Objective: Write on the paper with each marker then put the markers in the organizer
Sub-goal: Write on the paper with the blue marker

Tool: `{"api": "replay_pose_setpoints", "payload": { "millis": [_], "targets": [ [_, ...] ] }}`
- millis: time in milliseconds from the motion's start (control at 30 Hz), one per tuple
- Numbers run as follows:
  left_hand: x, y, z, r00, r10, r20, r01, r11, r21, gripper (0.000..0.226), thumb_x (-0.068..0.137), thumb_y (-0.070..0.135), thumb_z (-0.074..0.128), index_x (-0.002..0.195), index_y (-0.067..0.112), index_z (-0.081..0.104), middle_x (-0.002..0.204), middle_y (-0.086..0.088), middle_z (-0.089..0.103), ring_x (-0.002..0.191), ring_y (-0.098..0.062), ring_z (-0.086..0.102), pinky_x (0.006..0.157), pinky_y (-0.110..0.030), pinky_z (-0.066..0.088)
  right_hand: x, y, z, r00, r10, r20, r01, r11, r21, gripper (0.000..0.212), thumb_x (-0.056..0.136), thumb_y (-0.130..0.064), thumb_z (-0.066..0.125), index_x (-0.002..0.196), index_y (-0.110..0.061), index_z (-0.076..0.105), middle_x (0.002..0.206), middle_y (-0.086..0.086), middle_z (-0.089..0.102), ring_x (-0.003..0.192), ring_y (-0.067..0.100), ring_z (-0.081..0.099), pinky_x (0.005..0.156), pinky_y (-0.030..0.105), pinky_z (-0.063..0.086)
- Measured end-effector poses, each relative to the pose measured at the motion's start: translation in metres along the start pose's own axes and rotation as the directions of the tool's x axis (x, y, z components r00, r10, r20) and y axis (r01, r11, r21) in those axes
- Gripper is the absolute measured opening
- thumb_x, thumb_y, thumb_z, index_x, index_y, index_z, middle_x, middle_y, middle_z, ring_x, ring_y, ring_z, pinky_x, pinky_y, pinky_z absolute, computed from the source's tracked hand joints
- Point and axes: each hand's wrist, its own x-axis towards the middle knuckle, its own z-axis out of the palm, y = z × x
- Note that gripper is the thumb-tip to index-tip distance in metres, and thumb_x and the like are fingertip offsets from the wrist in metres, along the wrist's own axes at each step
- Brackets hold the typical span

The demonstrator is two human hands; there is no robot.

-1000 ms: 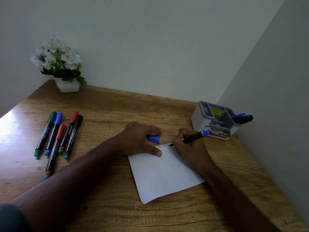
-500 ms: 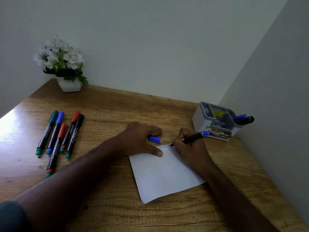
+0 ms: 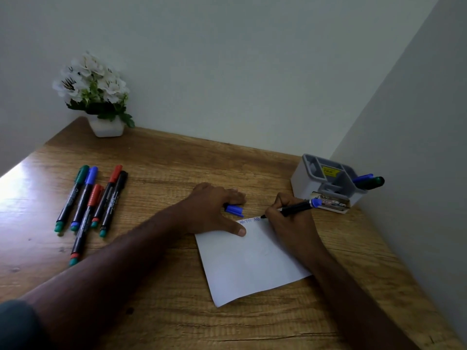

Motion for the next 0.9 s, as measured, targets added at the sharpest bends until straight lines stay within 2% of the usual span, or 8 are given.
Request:
{"api": "replay_pose_setpoints", "payload": {
  "millis": [367, 500, 900],
  "targets": [
    [0.0001, -0.0001, 0.0007, 1.0, 0.005, 0.0, -0.005, 1.0, 0.016, 0.082, 0.075, 0.067, 0.065, 0.145, 0.033, 0.04, 0.154, 0.01, 0.035, 0.139, -0.011, 0.034, 0.115, -0.04, 0.01, -0.0003, 0.0011, -0.0005, 1.0, 0.01, 0.005, -0.01, 1.0, -0.022, 0.034, 0.078, 0.005, 0.063, 0.054, -0.013, 0.046, 0.051, -0.009, 0.048, 0.051, 0.003, 0.044, 0.049, 0.013, 0.035],
    [0.0008, -0.0031, 0.0019, 1.0, -0.002, 0.003, 0.002, 1.0, 0.001, 0.083, 0.073, 0.069, 0.065, 0.144, 0.034, 0.04, 0.154, 0.011, 0.035, 0.14, -0.01, 0.032, 0.116, -0.041, 0.008, 0.0016, 0.0007, 0.0003, 1.0, 0.023, -0.003, -0.023, 1.0, -0.021, 0.028, 0.08, 0.003, 0.063, 0.058, -0.008, 0.049, 0.054, -0.002, 0.049, 0.052, 0.003, 0.045, 0.049, 0.013, 0.036],
    [0.0004, -0.0003, 0.0006, 1.0, -0.003, 0.014, 0.003, 1.0, 0.011, 0.083, 0.075, 0.067, 0.065, 0.146, 0.032, 0.039, 0.155, 0.009, 0.034, 0.141, -0.011, 0.031, 0.117, -0.042, 0.008, 0.0019, 0.0009, 0.0013, 1.0, 0.029, -0.002, -0.029, 0.998, -0.062, 0.024, 0.08, 0.0, 0.063, 0.06, -0.003, 0.05, 0.057, 0.003, 0.051, 0.054, 0.004, 0.046, 0.051, 0.015, 0.037]
  ]
}}
